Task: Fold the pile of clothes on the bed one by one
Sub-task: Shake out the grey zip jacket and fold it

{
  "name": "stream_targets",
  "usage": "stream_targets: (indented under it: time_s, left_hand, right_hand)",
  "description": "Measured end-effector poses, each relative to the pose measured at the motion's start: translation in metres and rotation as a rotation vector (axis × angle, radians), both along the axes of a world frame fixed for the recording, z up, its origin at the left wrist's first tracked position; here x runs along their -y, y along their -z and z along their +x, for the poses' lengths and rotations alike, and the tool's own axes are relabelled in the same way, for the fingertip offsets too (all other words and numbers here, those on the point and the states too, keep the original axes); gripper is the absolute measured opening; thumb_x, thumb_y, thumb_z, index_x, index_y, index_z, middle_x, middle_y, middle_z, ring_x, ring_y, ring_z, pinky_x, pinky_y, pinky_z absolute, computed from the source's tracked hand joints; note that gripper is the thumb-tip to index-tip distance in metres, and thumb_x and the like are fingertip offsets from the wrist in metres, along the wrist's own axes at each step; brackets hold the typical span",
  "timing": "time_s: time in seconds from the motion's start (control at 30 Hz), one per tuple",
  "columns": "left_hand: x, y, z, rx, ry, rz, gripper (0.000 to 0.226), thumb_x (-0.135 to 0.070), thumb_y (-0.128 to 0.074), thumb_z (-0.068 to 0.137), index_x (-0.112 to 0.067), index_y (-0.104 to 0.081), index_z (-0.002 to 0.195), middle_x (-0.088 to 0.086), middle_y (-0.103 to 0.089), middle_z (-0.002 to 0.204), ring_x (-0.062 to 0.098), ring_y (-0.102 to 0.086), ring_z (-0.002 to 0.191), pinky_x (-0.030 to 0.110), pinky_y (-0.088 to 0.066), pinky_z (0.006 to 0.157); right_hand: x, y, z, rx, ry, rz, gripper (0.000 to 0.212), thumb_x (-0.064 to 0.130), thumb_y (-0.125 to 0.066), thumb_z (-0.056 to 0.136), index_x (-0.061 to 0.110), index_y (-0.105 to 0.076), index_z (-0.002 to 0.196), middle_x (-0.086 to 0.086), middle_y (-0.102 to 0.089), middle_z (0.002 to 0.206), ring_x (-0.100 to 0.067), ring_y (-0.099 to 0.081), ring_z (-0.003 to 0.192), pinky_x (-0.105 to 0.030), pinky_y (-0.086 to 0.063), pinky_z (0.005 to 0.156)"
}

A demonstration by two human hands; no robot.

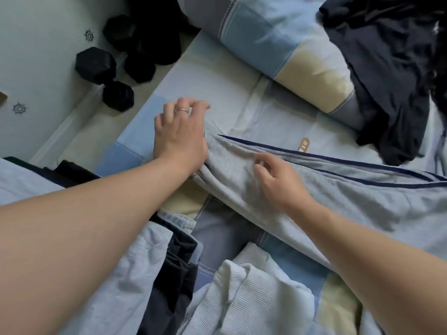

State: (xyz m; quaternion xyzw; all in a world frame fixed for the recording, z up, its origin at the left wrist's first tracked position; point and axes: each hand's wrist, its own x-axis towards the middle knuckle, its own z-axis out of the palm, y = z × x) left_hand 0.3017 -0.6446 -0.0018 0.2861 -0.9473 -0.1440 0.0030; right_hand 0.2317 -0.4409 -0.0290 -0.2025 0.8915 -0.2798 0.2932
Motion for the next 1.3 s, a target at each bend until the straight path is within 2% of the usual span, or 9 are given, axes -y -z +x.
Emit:
stream_targets:
  time_s: [0.17,0.33,0.47,0.6,0.77,0.93,1.0,1.13,1.3]
  left_hand:
    - [-0.068,0.007,-0.032,0.064,0.439,0.102,0.037,-0.029,-0.056,0.096,-0.025,-0.054,0.132,0.001,-0.051,0.136,0.026,-0.043,0.127,0.040,-0.034,0.103]
    - [-0.119,0.034,-0.062,0.307,0.543,0.076,0.050,-0.051,-0.056,0.096,-0.028,-0.046,0.139,0.001,-0.050,0.142,0.026,-0.041,0.132,0.043,-0.034,0.107]
    - [-0.129,0.043,-0.075,0.347,0.495,0.032,0.057,-0.069,-0.050,0.091,-0.031,-0.050,0.134,-0.001,-0.054,0.137,0.026,-0.044,0.128,0.046,-0.034,0.104]
    - [-0.130,0.046,-0.089,0.351,0.455,0.082,0.058,-0.071,-0.019,0.097,-0.032,-0.057,0.118,0.000,-0.062,0.125,0.026,-0.046,0.120,0.047,-0.035,0.097]
    - [-0.126,0.051,-0.105,0.487,0.568,0.002,0.036,-0.066,-0.038,0.098,-0.032,-0.049,0.092,-0.004,-0.060,0.102,0.021,-0.041,0.096,0.044,-0.031,0.088]
    - [-0.120,0.048,-0.096,0.227,0.476,0.105,0.032,-0.054,-0.037,0.103,-0.025,-0.046,0.094,0.002,-0.062,0.090,0.028,-0.052,0.082,0.039,-0.038,0.069]
    - [-0.113,0.047,-0.099,0.142,0.433,0.033,0.036,-0.056,-0.035,0.103,-0.022,-0.044,0.095,0.006,-0.061,0.088,0.032,-0.053,0.079,0.038,-0.034,0.061]
    - [-0.095,0.061,-0.105,0.135,0.424,-0.096,0.042,-0.060,-0.032,0.101,-0.021,-0.041,0.091,0.009,-0.064,0.091,0.031,-0.051,0.076,0.036,-0.032,0.061]
    - [-0.088,0.100,-0.102,0.151,0.384,-0.077,0.042,-0.058,-0.035,0.102,-0.018,-0.041,0.089,0.015,-0.065,0.096,0.037,-0.059,0.090,0.037,-0.030,0.063]
  right_hand:
    - [-0.096,-0.004,-0.046,-0.178,0.080,0.354,0.045,0.029,-0.053,0.095,0.030,-0.052,0.140,-0.003,-0.052,0.143,-0.028,-0.045,0.132,-0.048,-0.034,0.110]
    - [-0.171,0.000,-0.083,-0.145,0.017,0.633,0.053,0.042,-0.054,0.093,0.038,-0.043,0.145,-0.001,-0.043,0.149,-0.028,-0.040,0.136,-0.046,-0.025,0.111]
    - [-0.196,0.008,-0.099,-0.212,0.021,0.577,0.045,0.047,-0.048,0.094,0.039,-0.048,0.139,0.000,-0.045,0.145,-0.026,-0.039,0.135,-0.049,-0.020,0.115]
    - [-0.200,0.016,-0.114,-0.220,0.023,0.568,0.036,0.041,-0.032,0.103,0.039,-0.054,0.132,-0.001,-0.048,0.138,-0.028,-0.040,0.134,-0.060,-0.008,0.118]
    - [-0.193,0.018,-0.134,-0.303,-0.135,0.694,0.019,0.042,-0.054,0.096,0.030,-0.058,0.111,0.000,-0.057,0.112,-0.030,-0.053,0.111,-0.054,-0.020,0.112]
    - [-0.201,0.011,-0.137,-0.457,-0.064,0.465,0.010,0.027,-0.051,0.100,0.027,-0.061,0.098,0.004,-0.062,0.096,-0.028,-0.057,0.093,-0.042,-0.027,0.095]
    - [-0.194,0.010,-0.142,-0.555,0.004,0.375,0.015,0.023,-0.047,0.102,0.026,-0.062,0.098,0.004,-0.061,0.095,-0.029,-0.055,0.092,-0.042,-0.028,0.095]
    - [-0.168,0.035,-0.143,-0.545,0.053,0.397,0.018,0.025,-0.042,0.104,0.023,-0.060,0.106,-0.001,-0.061,0.106,-0.030,-0.052,0.103,-0.041,-0.028,0.087]
    - [-0.162,0.078,-0.137,-0.635,0.115,0.405,0.020,0.030,-0.046,0.103,0.018,-0.060,0.109,-0.007,-0.062,0.112,-0.036,-0.048,0.108,-0.044,-0.034,0.090]
